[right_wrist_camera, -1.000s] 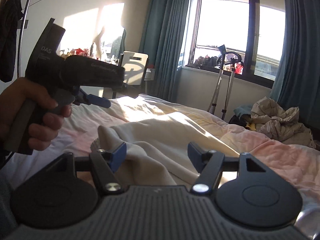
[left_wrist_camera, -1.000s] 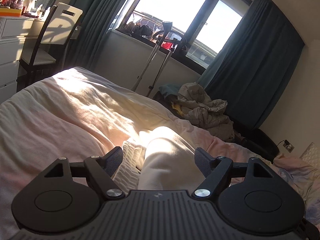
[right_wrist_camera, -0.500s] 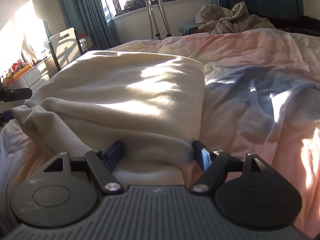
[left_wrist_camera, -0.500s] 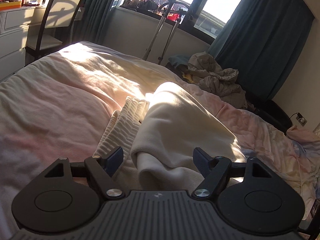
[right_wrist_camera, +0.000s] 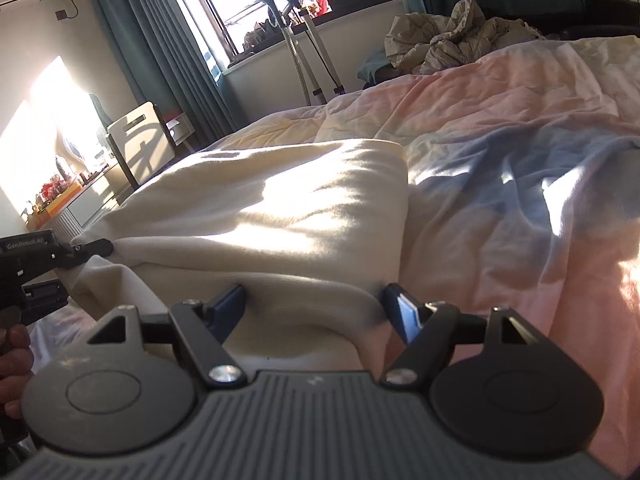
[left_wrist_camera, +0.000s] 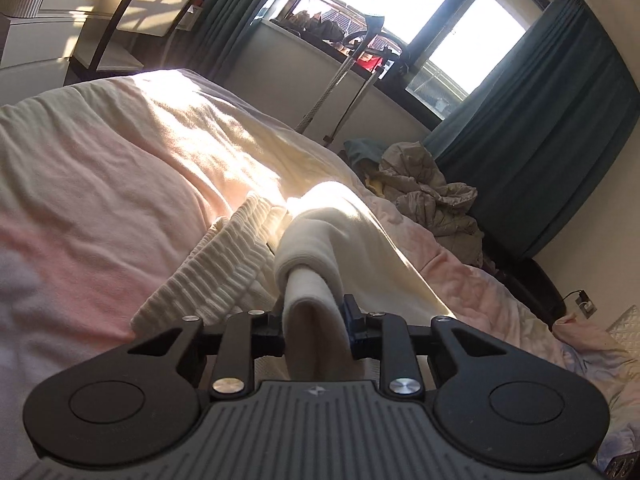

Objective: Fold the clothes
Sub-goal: 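Grasp the folded cream sweatpants with the left gripper while the right gripper grasps them too, then lift and carry the folded pants with both grippers toward the pillow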

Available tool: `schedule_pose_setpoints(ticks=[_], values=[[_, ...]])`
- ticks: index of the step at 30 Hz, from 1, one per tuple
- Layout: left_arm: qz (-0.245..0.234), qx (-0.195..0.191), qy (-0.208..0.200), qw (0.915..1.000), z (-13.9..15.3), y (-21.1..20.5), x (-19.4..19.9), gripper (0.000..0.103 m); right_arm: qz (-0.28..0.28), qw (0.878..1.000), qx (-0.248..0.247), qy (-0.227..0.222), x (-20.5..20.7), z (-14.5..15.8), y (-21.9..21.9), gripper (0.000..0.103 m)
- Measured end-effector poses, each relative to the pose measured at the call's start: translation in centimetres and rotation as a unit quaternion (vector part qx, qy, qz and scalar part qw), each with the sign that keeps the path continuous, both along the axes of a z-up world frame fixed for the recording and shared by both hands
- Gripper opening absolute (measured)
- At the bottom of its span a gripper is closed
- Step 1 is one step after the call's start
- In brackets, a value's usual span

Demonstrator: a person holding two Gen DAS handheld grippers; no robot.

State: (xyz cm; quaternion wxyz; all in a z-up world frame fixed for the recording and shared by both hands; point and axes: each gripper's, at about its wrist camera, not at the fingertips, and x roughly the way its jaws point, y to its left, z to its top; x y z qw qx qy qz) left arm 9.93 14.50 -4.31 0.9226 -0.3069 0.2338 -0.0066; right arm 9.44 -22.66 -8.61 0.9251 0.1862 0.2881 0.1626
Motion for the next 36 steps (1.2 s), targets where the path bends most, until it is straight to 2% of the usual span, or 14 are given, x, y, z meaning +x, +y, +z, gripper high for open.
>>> schedule_pose_setpoints(ticks=[4, 7, 9, 12, 15, 17, 18, 20, 23, 27, 30, 33, 34, 36], values=[[0.043, -0.019, -0.013, 0.9988, 0.3, 1.5, -0.8, 0.027, -0.002, 0.998, 0.052, -0.022, -0.5, 0.8, -1.0, 0.077], [0.065, -0.052, 0.022, 0.9962, -1.2, 2.8, 0.0, 0.028, -0.016, 0.995, 0.097, -0.011, -0.1, 0.8, -2.1, 0.077], [0.067, -0.073, 0.041, 0.9942, -2.1, 3.4, 0.3, 0.033, -0.027, 0.993, 0.117, 0.004, 0.3, 0.5, -2.7, 0.077], [0.065, -0.074, 0.047, 0.994, -1.9, 3.3, 0.1, 0.042, -0.038, 0.99, 0.137, 0.02, 0.8, 0.2, -3.5, 0.077], [0.064, -0.082, 0.055, 0.993, -2.0, 3.2, -0.5, 0.064, -0.044, 0.986, 0.159, 0.035, 1.3, 0.1, -4.1, 0.077], [0.067, -0.102, 0.064, 0.9905, -2.3, 3.3, -0.9, 0.09, -0.047, 0.984, 0.164, 0.044, 2.0, 0.1, -4.3, 0.077], [0.072, -0.111, 0.074, 0.9884, -2.6, 3.4, -1.0, 0.093, -0.048, 0.984, 0.167, 0.048, 2.3, 0.1, -4.4, 0.077], [0.075, -0.136, 0.096, 0.9832, -3.7, 3.6, -1.0, 0.093, -0.045, 0.981, 0.176, 0.061, 3.0, -0.3, -4.4, 0.077], [0.069, -0.205, 0.119, 0.9691, -5.9, 4.3, -0.3, 0.093, -0.043, 0.976, 0.196, 0.081, 4.4, -1.1, -4.5, 0.077], [0.073, -0.252, 0.107, 0.959, -7.6, 4.5, 0.7, 0.092, -0.032, 0.966, 0.235, 0.103, 6.8, -2.6, -4.4, 0.077], [0.077, -0.265, 0.092, 0.9567, -8.3, 4.3, 1.5, 0.091, -0.021, 0.959, 0.262, 0.108, 8.4, -3.5, -4.2, 0.078], [0.081, -0.274, 0.075, 0.9554, -8.7, 4.1, 1.9, 0.082, -0.011, 0.953, 0.282, 0.108, 9.8, -4.3, -3.9, 0.078], [0.081, -0.274, 0.068, 0.9559, -8.8, 4.1, 2.0, 0.074, -0.011, 0.953, 0.284, 0.109, 10.2, -4.5, -3.9, 0.078], [0.082, -0.272, 0.06, 0.9568, -9.0, 3.9, 2.3, 0.062, -0.014, 0.953, 0.281, 0.108, 10.5, -4.5, -3.7, 0.066]])
